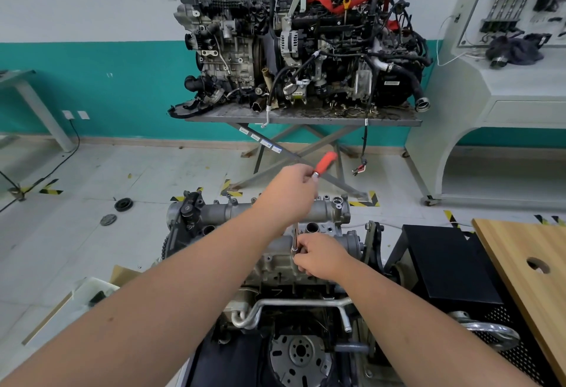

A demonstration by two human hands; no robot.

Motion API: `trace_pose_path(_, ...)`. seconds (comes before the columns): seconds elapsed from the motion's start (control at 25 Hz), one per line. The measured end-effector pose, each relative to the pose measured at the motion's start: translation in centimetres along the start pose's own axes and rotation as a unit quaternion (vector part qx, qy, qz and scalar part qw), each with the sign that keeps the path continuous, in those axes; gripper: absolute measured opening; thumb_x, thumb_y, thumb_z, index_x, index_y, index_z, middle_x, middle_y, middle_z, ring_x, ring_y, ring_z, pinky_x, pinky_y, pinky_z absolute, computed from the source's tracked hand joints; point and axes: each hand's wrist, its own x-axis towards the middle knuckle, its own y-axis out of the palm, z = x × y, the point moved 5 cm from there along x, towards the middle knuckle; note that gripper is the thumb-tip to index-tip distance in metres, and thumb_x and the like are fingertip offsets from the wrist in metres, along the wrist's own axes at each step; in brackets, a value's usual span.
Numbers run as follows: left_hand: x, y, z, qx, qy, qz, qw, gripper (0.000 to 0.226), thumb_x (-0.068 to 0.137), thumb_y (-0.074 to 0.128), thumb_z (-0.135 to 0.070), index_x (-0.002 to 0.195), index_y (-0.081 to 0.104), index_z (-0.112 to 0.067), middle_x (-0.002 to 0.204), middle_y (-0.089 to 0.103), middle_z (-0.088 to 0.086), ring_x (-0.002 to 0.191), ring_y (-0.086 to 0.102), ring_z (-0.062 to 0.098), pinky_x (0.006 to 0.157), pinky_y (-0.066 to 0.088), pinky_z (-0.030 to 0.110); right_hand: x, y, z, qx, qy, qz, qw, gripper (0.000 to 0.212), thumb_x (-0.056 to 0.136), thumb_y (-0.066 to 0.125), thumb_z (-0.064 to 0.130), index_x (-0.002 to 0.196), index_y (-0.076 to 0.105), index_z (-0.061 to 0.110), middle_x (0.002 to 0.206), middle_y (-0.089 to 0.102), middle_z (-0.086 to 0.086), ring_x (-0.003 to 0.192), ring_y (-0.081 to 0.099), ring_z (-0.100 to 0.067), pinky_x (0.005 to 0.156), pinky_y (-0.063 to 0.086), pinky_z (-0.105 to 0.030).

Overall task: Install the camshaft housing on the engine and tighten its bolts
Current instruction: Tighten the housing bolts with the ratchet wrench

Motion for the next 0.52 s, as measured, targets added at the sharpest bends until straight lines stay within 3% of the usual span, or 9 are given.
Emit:
trace_pose_path(0.08, 0.5, 0.2, -0.7, 0.215, 0.104, 0.016, 0.971, 0.011, 0.103, 0.046, -0.033, 0.102, 0.053, -0.025, 0.073, 0.056, -0.004, 0.054, 0.046, 0.011, 0.047, 0.033, 0.026, 0.0, -0.1, 0.1, 0.008, 0.003, 0.002, 1.000, 0.009, 0.077, 0.053, 0.022, 0.077, 0.059, 0.029, 0.071, 0.072, 0.003, 0.069, 0.072, -0.017, 0.076, 0.061, -0.044)
trace_pose_path(0.2, 0.7, 0.3, -0.6, 0.433, 0.230, -0.015, 0.872, 0.028, 0.101, 0.049, -0.043, 0.088, 0.039, -0.021, 0.071, 0.040, -0.009, 0.068, 0.050, 0.018, 0.053, 0.037, 0.030, -0.2, -0.1, 0.1, 0.003, 0.003, -0.001, 1.000, 0.009, 0.076, 0.052, 0.024, 0.075, 0.058, 0.031, 0.072, 0.073, 0.006, 0.071, 0.071, -0.013, 0.077, 0.060, -0.043)
trace_pose_path(0.32, -0.9, -0.2, 0.3, 0.407, 0.453, -0.125, 0.783, 0.036, 0.091, 0.062, -0.042, 0.070, 0.052, -0.014, 0.073, 0.051, 0.000, 0.068, 0.052, 0.023, 0.053, 0.042, 0.035, -0.2, -0.3, 0.2, -0.009, 0.002, -0.008, 1.000, 0.009, 0.079, 0.054, 0.024, 0.077, 0.057, 0.032, 0.074, 0.073, 0.006, 0.073, 0.070, -0.010, 0.079, 0.059, -0.041)
trace_pose_path(0.36, -1.6, -0.3, 0.7, 0.382, 0.494, -0.179, 0.760, 0.041, 0.088, 0.061, -0.046, 0.064, 0.055, -0.013, 0.074, 0.055, 0.003, 0.067, 0.053, 0.024, 0.053, 0.041, 0.034, -0.2, -0.3, 0.2, -0.007, 0.001, -0.008, 1.000, 0.009, 0.080, 0.055, 0.022, 0.078, 0.058, 0.031, 0.074, 0.073, 0.006, 0.073, 0.070, -0.011, 0.078, 0.060, -0.041)
trace_pose_path(0.4, -2.0, -0.4, 1.0, 0.356, 0.494, -0.226, 0.760, 0.047, 0.087, 0.057, -0.053, 0.062, 0.057, -0.013, 0.077, 0.058, 0.004, 0.069, 0.053, 0.024, 0.055, 0.041, 0.035, -0.2, -0.3, 0.3, -0.003, -0.001, -0.007, 1.000, 0.009, 0.080, 0.056, 0.021, 0.079, 0.059, 0.029, 0.074, 0.073, 0.005, 0.072, 0.070, -0.013, 0.077, 0.060, -0.041)
trace_pose_path(0.52, -1.8, 0.4, 2.7, 0.287, 0.375, -0.281, 0.835, 0.053, 0.087, 0.049, -0.062, 0.075, 0.065, -0.014, 0.101, 0.062, 0.007, 0.090, 0.054, 0.028, 0.072, 0.043, 0.037, -0.3, -0.2, 0.3, 0.019, 0.000, 0.000, 1.000, 0.009, 0.083, 0.057, 0.018, 0.083, 0.062, 0.025, 0.076, 0.073, 0.001, 0.069, 0.070, -0.014, 0.075, 0.061, -0.040)
